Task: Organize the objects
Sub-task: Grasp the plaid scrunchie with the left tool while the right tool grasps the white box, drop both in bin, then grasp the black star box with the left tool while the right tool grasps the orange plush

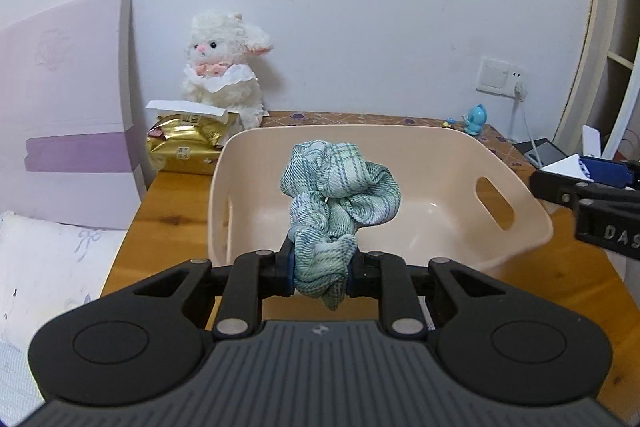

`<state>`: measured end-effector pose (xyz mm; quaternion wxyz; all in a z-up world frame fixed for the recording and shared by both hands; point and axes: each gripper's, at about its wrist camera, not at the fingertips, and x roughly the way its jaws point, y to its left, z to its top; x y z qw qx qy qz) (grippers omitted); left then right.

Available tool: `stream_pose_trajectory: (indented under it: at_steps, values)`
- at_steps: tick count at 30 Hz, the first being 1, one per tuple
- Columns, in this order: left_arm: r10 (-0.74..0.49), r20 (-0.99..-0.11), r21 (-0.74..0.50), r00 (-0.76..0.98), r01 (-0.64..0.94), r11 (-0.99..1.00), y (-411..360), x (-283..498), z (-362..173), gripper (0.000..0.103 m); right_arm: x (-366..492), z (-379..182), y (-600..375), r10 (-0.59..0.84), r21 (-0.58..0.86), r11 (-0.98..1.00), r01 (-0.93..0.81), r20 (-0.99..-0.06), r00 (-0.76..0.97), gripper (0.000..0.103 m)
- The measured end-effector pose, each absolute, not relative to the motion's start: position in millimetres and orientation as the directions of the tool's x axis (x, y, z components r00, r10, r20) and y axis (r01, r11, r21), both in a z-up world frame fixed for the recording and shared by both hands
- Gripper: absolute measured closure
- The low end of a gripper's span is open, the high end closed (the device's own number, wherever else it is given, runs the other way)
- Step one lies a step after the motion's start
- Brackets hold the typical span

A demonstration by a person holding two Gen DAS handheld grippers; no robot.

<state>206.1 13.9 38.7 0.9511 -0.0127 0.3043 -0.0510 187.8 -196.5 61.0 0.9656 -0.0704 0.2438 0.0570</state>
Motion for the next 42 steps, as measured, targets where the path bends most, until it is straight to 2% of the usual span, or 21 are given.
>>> stream_pose_trajectory:
  at_steps: [10,12,13,15,16,18,21,24,31,42]
  values:
    - [-0.064,-0.686,0.013,0.725,0.100,0.995,-5,267,-5,0.076,258,13,-179,0.071,-0.079,0.986,-0.147,-0.595,0.800,0.048]
    - [-0.063,-0.700,0.010,0.711,0.098,0.995,-5,269,-10,0.070,261,4,-178,0.068,-0.080,0.986,-0.148,-0.615,0.785,0.040]
    - [-0.059,-0.703,0.011,0.709,0.093,0.996,-5,269,-12,0.068,260,2,-178,0.066,-0.081,0.986,-0.147,-0.619,0.782,0.039]
    - [-0.057,-0.701,0.009,0.711,0.089,0.996,-4,266,-10,0.054,255,2,-181,0.064,-0.080,0.986,-0.144,-0.617,0.784,0.036]
    - [-0.056,-0.693,0.013,0.719,0.089,0.996,-4,263,-8,0.052,252,3,-182,0.064,-0.080,0.987,-0.142,-0.612,0.788,0.031]
    - [-0.034,-0.672,0.037,0.740,0.080,0.996,-6,256,1,0.037,243,11,-183,0.066,-0.078,0.987,-0.138,-0.588,0.806,0.024]
    - [-0.024,-0.636,0.047,0.771,0.070,0.996,-6,240,15,0.021,226,24,-186,0.065,-0.082,0.988,-0.132,-0.556,0.829,0.012]
    - [-0.022,-0.603,0.040,0.797,0.058,0.998,-3,222,28,0.014,206,34,-191,0.070,-0.083,0.988,-0.134,-0.531,0.845,0.004]
    - [-0.013,-0.597,0.062,0.802,0.063,0.996,3,182,39,0.012,164,38,-204,0.080,-0.045,0.992,-0.121,-0.524,0.848,0.000]
    - [0.009,-0.663,0.083,0.749,0.062,0.995,19,146,2,0.010,131,-4,-207,0.132,0.029,0.989,-0.147,-0.632,0.764,0.000]
